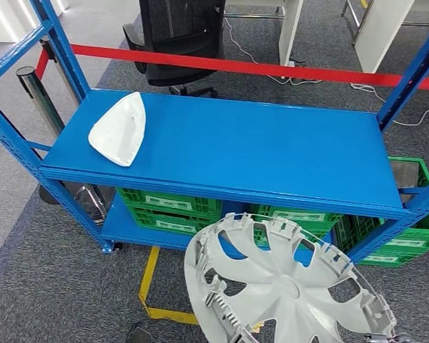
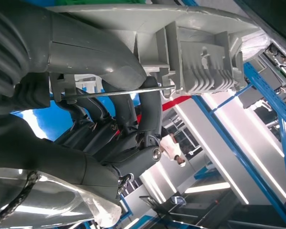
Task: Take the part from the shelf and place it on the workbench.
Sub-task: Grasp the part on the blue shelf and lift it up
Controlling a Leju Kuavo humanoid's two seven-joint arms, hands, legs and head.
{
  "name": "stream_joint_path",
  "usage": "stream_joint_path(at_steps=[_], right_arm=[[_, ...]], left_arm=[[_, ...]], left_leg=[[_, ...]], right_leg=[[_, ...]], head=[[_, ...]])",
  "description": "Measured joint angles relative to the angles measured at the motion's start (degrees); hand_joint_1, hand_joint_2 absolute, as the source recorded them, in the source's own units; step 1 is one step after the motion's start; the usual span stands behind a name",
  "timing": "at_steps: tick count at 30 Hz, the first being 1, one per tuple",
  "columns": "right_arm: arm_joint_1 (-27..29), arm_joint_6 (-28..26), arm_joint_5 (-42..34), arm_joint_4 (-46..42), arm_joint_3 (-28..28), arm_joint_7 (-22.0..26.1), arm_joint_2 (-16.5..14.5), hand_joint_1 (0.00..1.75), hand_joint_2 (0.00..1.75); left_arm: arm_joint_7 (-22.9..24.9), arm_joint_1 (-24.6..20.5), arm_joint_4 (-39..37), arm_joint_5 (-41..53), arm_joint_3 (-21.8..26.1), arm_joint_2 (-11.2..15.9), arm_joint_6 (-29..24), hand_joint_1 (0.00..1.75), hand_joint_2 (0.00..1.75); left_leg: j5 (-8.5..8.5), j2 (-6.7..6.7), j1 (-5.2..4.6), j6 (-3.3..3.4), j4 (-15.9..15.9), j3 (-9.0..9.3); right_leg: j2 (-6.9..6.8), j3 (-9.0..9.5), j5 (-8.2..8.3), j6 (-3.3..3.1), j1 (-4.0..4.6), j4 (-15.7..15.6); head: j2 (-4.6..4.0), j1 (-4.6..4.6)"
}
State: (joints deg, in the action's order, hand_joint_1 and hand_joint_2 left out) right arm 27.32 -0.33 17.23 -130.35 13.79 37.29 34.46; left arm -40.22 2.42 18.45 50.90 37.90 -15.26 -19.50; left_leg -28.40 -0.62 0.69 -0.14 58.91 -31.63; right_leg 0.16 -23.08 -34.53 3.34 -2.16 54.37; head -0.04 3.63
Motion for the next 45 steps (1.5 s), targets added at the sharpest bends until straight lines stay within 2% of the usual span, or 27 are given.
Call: stream_joint_path(at_steps=[42, 45], right_arm=[[0.86, -1.64, 0.58, 0.17, 0.68, -0.45, 1.50, 1.75, 1.75], [0.61, -1.00, 0.55, 0.43, 0.68, -0.19, 1.49, 1.75, 1.75]], left_arm=[[2.54, -0.04, -0.02, 1.14, 0.08, 0.24, 1.98, 0.00, 0.00], [3.91, -0.06, -0.02, 1.85, 0.09, 0.31, 1.90, 0.00, 0.00]], left_leg=[[-0.01, 0.00, -0.02, 0.01, 0.02, 0.00], [-0.33, 0.02, -0.24, 0.44, 0.42, -0.04]], right_leg=[[0.00, -0.01, 0.01, 0.00, -0.01, -0.02], [-0.01, 0.05, 0.08, 0.26, -0.26, -0.28]], head=[[0.00, 0.00], [0.00, 0.03]])
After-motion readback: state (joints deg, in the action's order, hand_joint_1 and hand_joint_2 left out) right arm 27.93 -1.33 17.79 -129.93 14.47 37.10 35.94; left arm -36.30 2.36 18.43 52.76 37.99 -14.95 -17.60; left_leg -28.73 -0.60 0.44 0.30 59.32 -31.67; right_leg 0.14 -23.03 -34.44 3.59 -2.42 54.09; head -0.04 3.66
